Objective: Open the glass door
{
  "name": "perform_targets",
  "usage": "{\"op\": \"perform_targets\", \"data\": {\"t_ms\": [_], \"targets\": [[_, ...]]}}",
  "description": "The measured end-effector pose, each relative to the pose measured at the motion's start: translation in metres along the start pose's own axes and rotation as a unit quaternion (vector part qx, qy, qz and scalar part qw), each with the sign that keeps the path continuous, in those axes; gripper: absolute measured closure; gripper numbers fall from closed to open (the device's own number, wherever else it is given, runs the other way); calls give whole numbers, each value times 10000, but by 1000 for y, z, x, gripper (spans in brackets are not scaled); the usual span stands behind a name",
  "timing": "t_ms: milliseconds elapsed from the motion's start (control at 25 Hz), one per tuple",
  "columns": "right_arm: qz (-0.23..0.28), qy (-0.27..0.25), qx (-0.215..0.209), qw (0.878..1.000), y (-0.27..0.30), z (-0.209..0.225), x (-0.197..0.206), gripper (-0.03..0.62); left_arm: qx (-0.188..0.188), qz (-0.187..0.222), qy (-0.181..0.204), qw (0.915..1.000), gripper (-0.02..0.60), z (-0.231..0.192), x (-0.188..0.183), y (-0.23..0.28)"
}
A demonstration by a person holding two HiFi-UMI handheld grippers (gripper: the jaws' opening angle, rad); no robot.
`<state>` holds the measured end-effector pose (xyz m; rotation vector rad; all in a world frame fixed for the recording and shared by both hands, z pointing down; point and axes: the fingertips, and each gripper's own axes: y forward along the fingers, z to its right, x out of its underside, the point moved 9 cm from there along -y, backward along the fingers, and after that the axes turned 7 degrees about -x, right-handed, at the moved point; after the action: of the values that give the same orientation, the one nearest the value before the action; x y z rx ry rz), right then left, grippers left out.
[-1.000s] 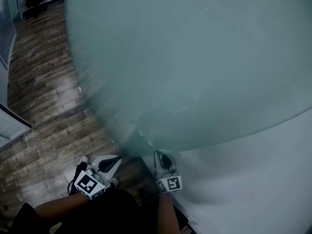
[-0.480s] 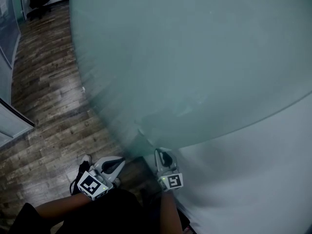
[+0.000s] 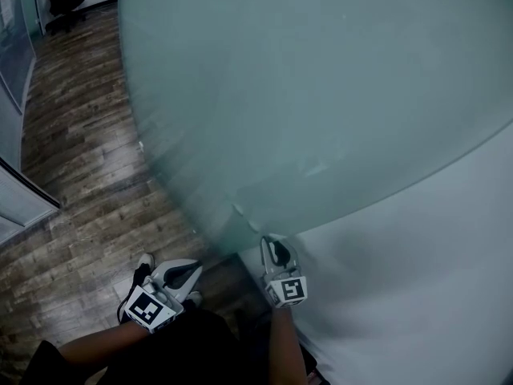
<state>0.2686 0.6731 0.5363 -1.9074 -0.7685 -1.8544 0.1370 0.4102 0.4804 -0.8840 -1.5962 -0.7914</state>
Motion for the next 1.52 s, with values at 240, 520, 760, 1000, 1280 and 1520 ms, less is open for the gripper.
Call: {"op": "perform_targets", "data": {"t_ms": [240, 520, 760, 1000, 1280, 1520], "targets": [[-103, 7, 112, 9999, 2, -1, -6, 513, -24, -40, -191, 9998, 581, -1, 2, -1], [-57, 13, 211, 9998, -2, -3, -11, 508, 173, -63, -212, 9996, 580, 6, 3, 2], [299, 203, 578, 9977, -29, -8, -22, 531, 182, -26, -241, 9995, 581, 5, 5, 5], [83, 37, 889, 9960, -50, -5, -30, 594, 404, -102, -247, 9988, 580, 12, 11, 20], [271, -4, 1083, 9937, -66, -11, -49, 594, 496, -144, -304, 9982, 581, 10, 13, 29], [507, 101, 1267, 9906, -73, -25, -70, 594, 620, -33, -264, 9977, 581, 14, 3, 38]]}}
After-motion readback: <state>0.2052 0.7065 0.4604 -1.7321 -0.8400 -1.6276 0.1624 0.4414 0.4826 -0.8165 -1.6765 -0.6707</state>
